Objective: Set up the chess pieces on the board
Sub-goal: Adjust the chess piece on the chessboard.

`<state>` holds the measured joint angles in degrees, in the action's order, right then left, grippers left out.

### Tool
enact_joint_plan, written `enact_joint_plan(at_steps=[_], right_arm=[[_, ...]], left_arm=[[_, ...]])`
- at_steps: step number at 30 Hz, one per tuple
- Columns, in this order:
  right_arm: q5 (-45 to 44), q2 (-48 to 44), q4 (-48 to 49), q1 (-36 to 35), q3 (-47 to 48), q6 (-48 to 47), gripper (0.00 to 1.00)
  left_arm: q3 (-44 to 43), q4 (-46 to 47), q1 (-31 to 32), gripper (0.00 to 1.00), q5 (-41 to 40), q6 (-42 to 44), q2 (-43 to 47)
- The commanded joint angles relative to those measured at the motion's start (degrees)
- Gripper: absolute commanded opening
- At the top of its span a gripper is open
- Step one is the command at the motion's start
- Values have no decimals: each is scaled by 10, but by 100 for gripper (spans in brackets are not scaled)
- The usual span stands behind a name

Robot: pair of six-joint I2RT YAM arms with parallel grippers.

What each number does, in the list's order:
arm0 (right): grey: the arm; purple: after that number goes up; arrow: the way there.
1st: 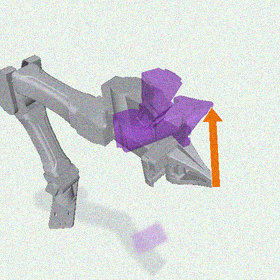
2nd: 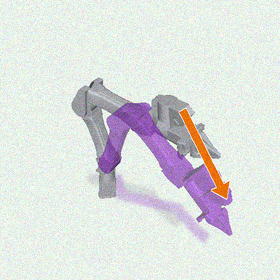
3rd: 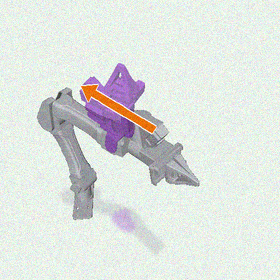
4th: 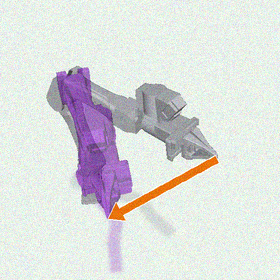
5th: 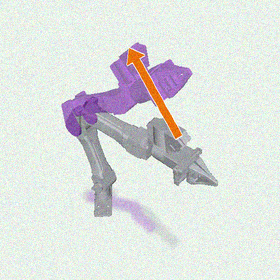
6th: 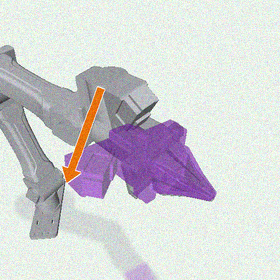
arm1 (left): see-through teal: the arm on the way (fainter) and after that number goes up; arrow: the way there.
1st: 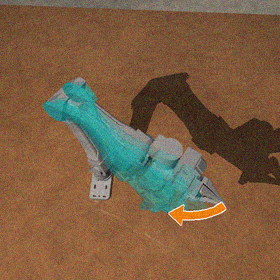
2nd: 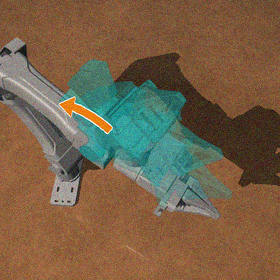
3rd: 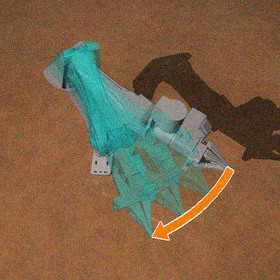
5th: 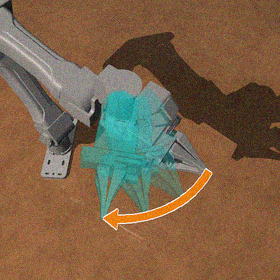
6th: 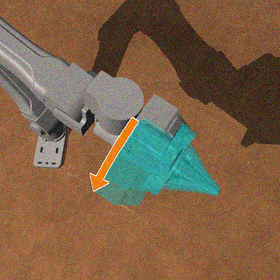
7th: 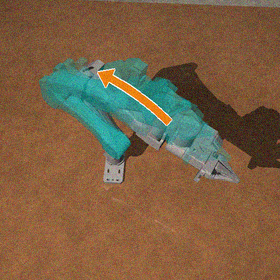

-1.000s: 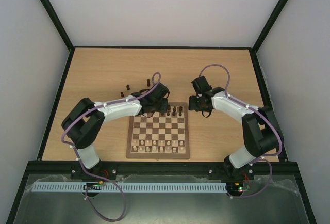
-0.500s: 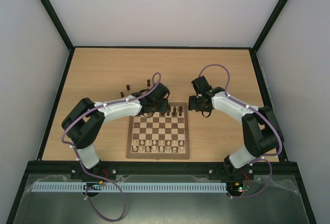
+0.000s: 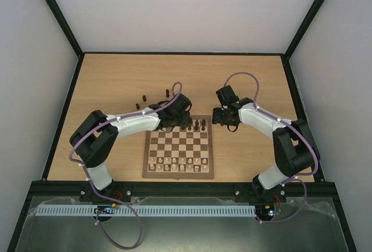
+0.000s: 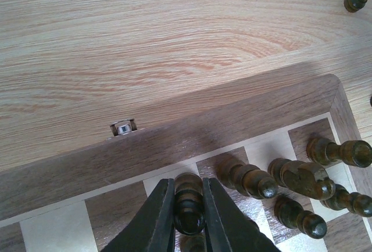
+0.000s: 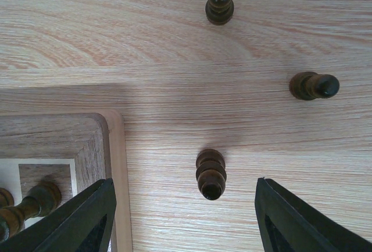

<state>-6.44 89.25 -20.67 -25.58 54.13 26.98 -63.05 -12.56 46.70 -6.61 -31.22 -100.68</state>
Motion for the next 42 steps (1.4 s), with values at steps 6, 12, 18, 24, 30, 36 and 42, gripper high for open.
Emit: enact_joint_plan(at_steps=[6,12,18,24,30,36,42], right_arm=[[5,-5,-9,-2,-6,-6,67],[9,-6,-8,-2,-6,-7,67],[7,-5,-6,-2,-7,-6,67],[7,-4,-6,-2,-8,-7,67],[8,-3,-5,-2,-7,-7,67],[5,-1,-5,-2,-7,-7,67],[5,8,-4,-2,-4,-8,66]], left_arm=[[-17,-19,5,11,-13,3,13],[-22,-25,9,11,-18,3,13],[-25,-30,11,13,-24,3,14],[-26,-33,14,17,-27,2,14],[-27,-33,14,23,-27,2,14],[-28,-32,18,34,-26,-1,15],[-23,-32,18,52,-31,-2,38]])
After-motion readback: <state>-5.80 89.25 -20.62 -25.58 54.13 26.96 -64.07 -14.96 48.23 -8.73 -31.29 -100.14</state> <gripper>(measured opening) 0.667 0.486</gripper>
